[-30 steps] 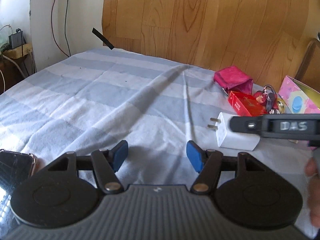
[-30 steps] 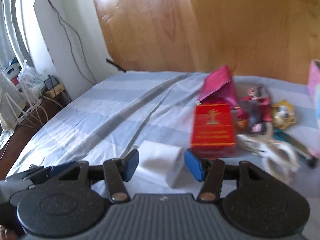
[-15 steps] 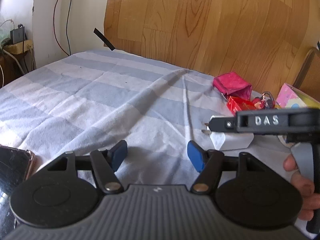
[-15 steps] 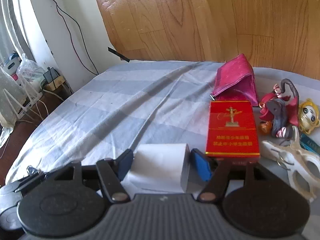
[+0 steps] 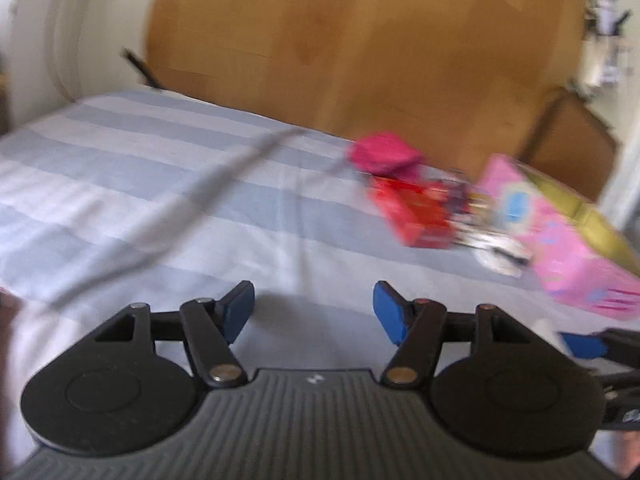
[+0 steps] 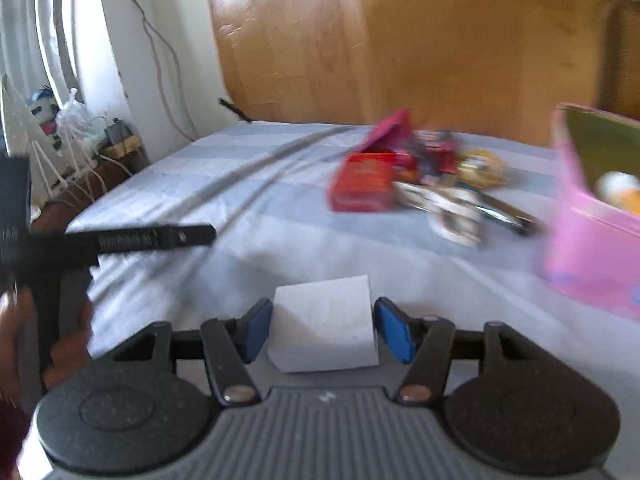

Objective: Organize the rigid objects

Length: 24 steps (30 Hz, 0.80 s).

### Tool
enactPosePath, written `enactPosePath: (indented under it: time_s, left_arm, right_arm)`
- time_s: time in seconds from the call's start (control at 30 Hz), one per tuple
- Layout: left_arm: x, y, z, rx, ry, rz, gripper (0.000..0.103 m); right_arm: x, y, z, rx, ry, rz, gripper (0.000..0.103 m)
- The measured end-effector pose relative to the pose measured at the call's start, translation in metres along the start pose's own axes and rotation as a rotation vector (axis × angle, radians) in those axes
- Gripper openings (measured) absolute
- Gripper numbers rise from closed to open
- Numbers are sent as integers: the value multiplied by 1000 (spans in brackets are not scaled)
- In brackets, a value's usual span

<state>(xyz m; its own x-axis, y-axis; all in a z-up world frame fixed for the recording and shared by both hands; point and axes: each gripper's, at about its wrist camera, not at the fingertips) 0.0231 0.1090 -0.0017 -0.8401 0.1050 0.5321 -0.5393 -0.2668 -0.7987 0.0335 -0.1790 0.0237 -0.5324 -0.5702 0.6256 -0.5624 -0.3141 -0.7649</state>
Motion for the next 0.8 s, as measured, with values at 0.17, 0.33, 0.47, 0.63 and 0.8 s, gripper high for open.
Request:
enactPosePath:
  time_s: [0.17,0.33,0.47,0.63,0.8]
  left_arm:
    - [3,5,44,-25,166,-44,68]
    - [-11,19,69,-5,262,-153,68]
    - [-12,26,80,-15,276,-180,79]
    - [-17,30,99,-70,307,-189,80]
    - [-16,35,114,-170,260,-169,66]
  right_arm:
    - [32,17,21,2,-5,17,71]
    - [28,28,17,46,-1,-18,72]
    - [25,34,10,82,25,-1,74]
    - [22,33,10,123,30,10,73]
    - [15,29,9,161,33,29,55]
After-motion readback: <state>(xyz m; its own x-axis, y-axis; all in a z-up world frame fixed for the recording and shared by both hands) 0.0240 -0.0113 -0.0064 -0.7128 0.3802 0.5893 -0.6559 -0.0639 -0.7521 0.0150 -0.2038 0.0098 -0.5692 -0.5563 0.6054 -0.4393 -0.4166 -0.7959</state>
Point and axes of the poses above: each gripper's, at about its wrist camera, not at the fingertips, and x roughly against the way its jaws point, z to its right, y to its underside, and after that the axes turned 2 degrees about y, right-handed
